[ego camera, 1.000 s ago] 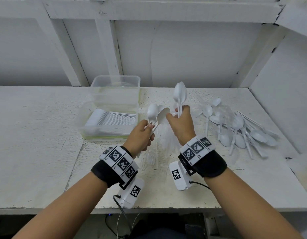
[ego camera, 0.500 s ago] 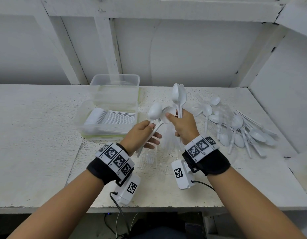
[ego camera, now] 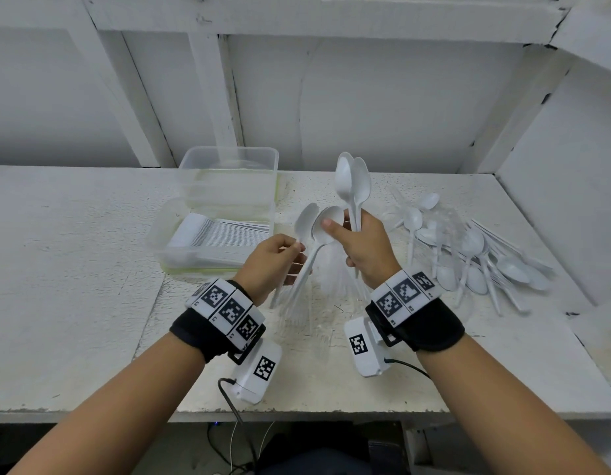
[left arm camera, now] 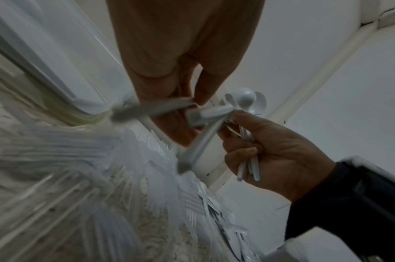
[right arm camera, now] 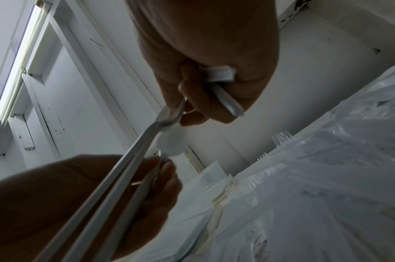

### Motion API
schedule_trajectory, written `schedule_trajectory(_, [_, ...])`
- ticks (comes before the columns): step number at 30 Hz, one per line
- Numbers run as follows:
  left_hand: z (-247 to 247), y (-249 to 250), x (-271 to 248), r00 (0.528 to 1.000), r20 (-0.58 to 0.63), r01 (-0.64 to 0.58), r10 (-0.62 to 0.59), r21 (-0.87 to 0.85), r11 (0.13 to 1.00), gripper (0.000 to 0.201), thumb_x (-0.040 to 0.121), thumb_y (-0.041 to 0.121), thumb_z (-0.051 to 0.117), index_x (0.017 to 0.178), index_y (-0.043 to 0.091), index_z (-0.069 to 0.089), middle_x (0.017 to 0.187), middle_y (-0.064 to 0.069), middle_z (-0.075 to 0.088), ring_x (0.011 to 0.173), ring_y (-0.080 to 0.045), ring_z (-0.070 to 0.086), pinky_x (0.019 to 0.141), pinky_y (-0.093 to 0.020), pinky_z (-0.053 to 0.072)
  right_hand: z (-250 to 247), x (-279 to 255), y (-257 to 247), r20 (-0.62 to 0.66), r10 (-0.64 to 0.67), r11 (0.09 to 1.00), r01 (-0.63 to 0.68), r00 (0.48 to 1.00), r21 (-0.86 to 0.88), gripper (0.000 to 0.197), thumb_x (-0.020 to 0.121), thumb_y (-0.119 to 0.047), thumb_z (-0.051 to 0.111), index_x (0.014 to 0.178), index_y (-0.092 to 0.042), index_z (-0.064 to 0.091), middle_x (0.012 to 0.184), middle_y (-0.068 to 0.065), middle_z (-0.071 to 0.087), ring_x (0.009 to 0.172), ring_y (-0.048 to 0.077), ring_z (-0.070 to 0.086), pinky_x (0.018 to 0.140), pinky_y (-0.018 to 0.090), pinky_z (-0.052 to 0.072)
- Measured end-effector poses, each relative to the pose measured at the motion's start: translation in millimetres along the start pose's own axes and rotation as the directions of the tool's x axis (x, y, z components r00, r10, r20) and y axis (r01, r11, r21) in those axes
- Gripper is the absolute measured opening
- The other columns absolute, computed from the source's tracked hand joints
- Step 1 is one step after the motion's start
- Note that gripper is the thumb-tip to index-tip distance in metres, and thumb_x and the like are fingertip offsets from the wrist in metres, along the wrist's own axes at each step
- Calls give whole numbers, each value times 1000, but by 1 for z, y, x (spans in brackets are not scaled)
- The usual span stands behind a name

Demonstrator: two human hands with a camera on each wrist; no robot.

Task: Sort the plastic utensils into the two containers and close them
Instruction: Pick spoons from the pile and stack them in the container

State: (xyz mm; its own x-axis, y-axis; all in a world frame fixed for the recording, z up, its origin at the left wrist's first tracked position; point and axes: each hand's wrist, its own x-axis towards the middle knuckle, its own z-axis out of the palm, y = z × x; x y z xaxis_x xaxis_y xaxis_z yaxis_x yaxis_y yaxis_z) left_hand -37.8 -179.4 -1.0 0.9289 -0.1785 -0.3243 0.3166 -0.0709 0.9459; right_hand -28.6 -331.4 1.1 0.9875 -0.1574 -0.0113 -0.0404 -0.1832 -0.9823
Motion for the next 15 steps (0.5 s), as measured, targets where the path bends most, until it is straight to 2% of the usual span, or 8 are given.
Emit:
schedule_trajectory(1, [1,1,-2,999,48,17,-15,-30,999,14,98,13,43,88,9,50,77,-10,64,66,-21,64,66,-33,54,2,0,0,5,-18,1000,18,1000,-11,23,86,-25,65,78,-13,47,64,-2,39,53,10,38,43,22,34])
schedule_trajectory(3, [3,2,-6,991,129,39,-31,-59,998,13,100,15,40,93,8,49,76,-11,66,60,-22,64,61,-32,55,4,0,0,-2,-52,998,52,999,-27,24,86,-25,65,74,-15,46,64,-3,40,56,11,40,47,22,33])
schedule_trajectory(6, [3,2,-8,986,168,27,-19,-47,999,20,101,15,35,102,6,53,64,-5,63,46,-14,50,46,-23,44,4,0,1,-20,-71,996,70,997,-55,28,86,-25,65,71,-17,43,62,-5,37,56,11,39,47,22,33])
schedule_trajectory(10, [2,4,-6,978,208,54,-34,-92,994,29,101,21,34,104,6,58,61,-1,59,46,-11,42,43,-20,34,4,-2,2,-8,-64,997,63,998,-49,23,86,-23,64,89,-11,45,70,-2,39,61,11,42,41,22,36])
schedule_trajectory(12, [2,5,-7,966,252,74,-51,-85,994,31,101,25,35,104,6,59,64,-1,57,47,-10,42,44,-19,35,4,-2,0,-14,-63,997,62,998,-35,26,86,-21,65,95,-12,42,75,-4,41,65,10,45,46,22,38])
schedule_trajectory(15, [0,8,-8,938,337,117,-77,-100,988,28,100,22,38,104,4,59,66,-2,57,49,-10,48,46,-20,42,3,0,0,-2,-61,998,61,998,-18,29,84,-20,67,98,-15,43,79,-6,44,71,9,47,55,20,36])
